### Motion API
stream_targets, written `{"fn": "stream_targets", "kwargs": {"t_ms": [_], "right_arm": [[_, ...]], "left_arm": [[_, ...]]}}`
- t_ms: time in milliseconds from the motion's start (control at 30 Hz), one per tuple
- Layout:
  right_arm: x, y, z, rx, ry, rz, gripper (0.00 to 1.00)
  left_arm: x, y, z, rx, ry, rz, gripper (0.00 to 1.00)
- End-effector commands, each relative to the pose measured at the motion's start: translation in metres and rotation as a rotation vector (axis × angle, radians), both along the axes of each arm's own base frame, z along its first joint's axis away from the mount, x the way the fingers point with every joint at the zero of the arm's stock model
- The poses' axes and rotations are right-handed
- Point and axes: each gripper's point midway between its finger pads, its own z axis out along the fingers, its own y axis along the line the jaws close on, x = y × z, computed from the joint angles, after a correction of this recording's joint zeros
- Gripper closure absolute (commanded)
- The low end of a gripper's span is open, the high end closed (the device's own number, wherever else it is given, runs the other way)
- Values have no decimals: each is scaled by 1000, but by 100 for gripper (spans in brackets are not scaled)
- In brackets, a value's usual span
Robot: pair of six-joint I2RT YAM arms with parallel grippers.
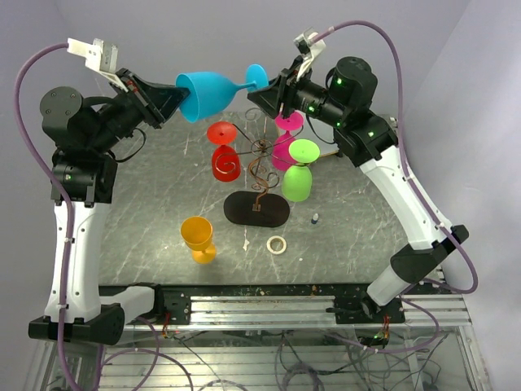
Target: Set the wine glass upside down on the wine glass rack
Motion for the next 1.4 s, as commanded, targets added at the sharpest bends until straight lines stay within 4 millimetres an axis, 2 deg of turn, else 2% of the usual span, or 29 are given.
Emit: {"fn": "stream_targets", "kwargs": {"t_ms": [0,267,500,600,667,867,1133,1267,1367], "right_arm": [[-3,-13,8,9,-16,-62,63],[2,-14,8,8,-10,-84,77],[9,-15,6,7,2,-112,99],[13,-18,5,4,2,-143,100],[15,-22,5,-2,-4,-164,100],[20,-38,4,-31,-48,-232,100],[26,-85,10,-86,-139,-346,100],[22,-114,13,-126,-190,-393,100],[12,-123,8,-206,-253,-384,100]], "left_arm": [[-4,3,8,9,-43,31,93],[0,2,6,30,-45,41,93],[3,-1,1,43,-41,36,93],[0,-4,-1,44,-40,21,92],[-3,-4,-1,37,-41,15,85],[-13,-2,-5,46,-47,21,51],[-24,23,-12,158,-86,171,13],[-28,41,-13,224,-111,272,8],[-29,54,-19,268,-114,340,7]]}}
